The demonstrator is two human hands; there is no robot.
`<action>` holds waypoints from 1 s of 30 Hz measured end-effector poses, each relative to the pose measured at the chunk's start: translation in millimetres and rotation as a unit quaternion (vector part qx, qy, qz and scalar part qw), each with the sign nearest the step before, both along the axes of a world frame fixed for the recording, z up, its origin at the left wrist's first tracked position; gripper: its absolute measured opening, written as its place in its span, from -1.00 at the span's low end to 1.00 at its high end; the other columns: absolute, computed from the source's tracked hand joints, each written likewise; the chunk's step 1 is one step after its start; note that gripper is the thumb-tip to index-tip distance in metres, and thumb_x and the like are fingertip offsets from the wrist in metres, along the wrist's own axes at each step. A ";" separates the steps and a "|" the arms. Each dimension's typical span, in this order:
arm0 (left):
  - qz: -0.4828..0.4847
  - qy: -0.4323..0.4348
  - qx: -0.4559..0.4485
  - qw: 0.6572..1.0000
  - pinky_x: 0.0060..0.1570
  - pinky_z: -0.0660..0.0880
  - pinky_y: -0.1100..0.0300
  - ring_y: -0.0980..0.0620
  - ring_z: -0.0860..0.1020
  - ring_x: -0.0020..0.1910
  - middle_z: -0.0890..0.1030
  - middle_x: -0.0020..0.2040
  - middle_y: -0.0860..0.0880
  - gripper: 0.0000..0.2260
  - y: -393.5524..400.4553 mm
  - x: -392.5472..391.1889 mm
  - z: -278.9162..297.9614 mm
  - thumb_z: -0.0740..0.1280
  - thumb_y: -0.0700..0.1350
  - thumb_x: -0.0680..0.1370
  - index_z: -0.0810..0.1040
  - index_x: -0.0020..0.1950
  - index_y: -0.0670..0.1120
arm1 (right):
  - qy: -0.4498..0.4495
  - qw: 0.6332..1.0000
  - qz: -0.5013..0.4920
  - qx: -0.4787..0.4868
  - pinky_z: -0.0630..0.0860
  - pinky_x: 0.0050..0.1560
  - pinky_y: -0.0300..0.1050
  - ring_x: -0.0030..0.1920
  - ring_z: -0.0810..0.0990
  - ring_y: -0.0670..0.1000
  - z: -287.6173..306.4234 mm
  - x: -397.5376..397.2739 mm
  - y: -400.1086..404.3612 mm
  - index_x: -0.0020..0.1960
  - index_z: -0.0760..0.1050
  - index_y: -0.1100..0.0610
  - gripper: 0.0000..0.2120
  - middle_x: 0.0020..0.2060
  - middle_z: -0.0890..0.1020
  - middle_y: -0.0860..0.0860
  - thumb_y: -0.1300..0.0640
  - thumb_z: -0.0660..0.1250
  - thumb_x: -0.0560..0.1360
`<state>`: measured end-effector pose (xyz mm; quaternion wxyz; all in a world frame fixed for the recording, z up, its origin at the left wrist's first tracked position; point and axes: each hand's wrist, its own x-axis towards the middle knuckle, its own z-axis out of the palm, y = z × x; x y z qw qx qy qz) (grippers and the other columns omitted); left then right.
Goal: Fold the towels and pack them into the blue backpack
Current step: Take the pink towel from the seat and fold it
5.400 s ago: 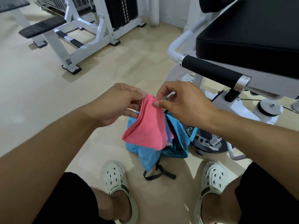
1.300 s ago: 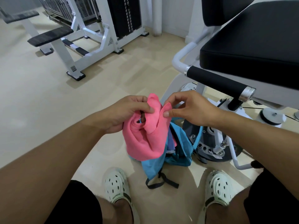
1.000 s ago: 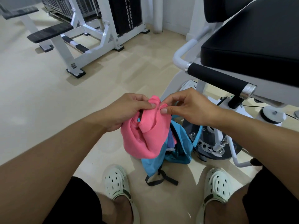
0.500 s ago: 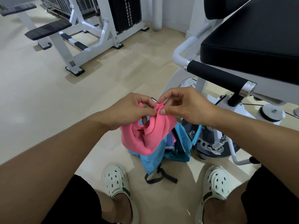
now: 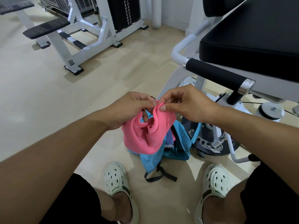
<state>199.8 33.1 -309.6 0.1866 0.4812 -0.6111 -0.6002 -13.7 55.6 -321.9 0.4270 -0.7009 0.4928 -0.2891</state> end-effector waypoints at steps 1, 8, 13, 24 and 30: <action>0.000 -0.005 -0.008 1.000 -0.39 0.48 0.32 0.04 0.49 -0.42 0.67 -0.26 -0.04 -0.88 0.1 -0.2 0.3 0.34 -0.26 0.59 0.66 -0.08 -0.20 | 0.001 1.000 0.004 -0.001 0.53 -0.08 -0.38 -0.17 0.67 -0.24 0.6 -0.2 0.2 -0.01 0.70 0.00 -0.92 -0.19 0.75 -0.11 0.11 0.51 0.49; 0.008 0.002 -0.010 1.000 -0.41 0.47 0.31 0.00 0.49 -0.41 0.67 -0.13 -0.15 -0.86 -1.9 2.9 1.1 0.30 -0.27 0.59 0.64 -0.09 -0.24 | 0.013 1.000 0.019 -0.013 0.57 0.14 -0.31 0.03 0.68 -0.25 5.5 1.1 2.0 0.07 0.71 -0.08 -0.85 -0.05 0.74 -0.22 0.12 0.46 0.54; 0.022 0.002 -0.017 1.000 -0.41 0.46 0.26 -0.01 0.51 -0.44 0.67 -0.16 -0.09 -0.86 -4.3 4.5 -0.2 0.27 -0.28 0.58 0.60 -0.05 -0.31 | 0.018 1.000 0.005 -0.005 0.58 -0.04 -0.14 -0.16 0.64 -0.12 2.5 0.3 -1.4 0.01 0.69 -0.06 -0.91 -0.17 0.72 -0.06 0.06 0.49 0.51; -0.019 -0.041 -0.071 0.996 -0.19 0.52 0.26 -0.03 0.63 -0.32 0.73 -0.13 -0.13 -0.83 0.3 3.1 2.5 0.48 -0.02 0.53 0.64 -0.05 -0.11 | 0.124 0.988 -0.027 -0.093 0.40 -0.12 -0.38 -0.07 0.57 -0.19 5.3 -0.1 3.2 -0.03 0.66 -0.06 -0.91 -0.09 0.60 -0.16 -0.03 0.49 0.50; -0.029 -0.003 -0.096 0.995 0.04 0.59 0.15 0.06 0.64 -0.13 0.71 -0.13 -0.09 -0.89 -2.7 7.5 1.2 0.45 -0.13 0.55 0.65 -0.04 -0.18 | 0.104 0.992 -0.015 -0.075 0.45 -0.11 -0.43 -0.08 0.58 -0.25 8.9 2.7 9.0 -0.01 0.63 -0.03 -0.94 -0.12 0.68 -0.14 0.02 0.46 0.54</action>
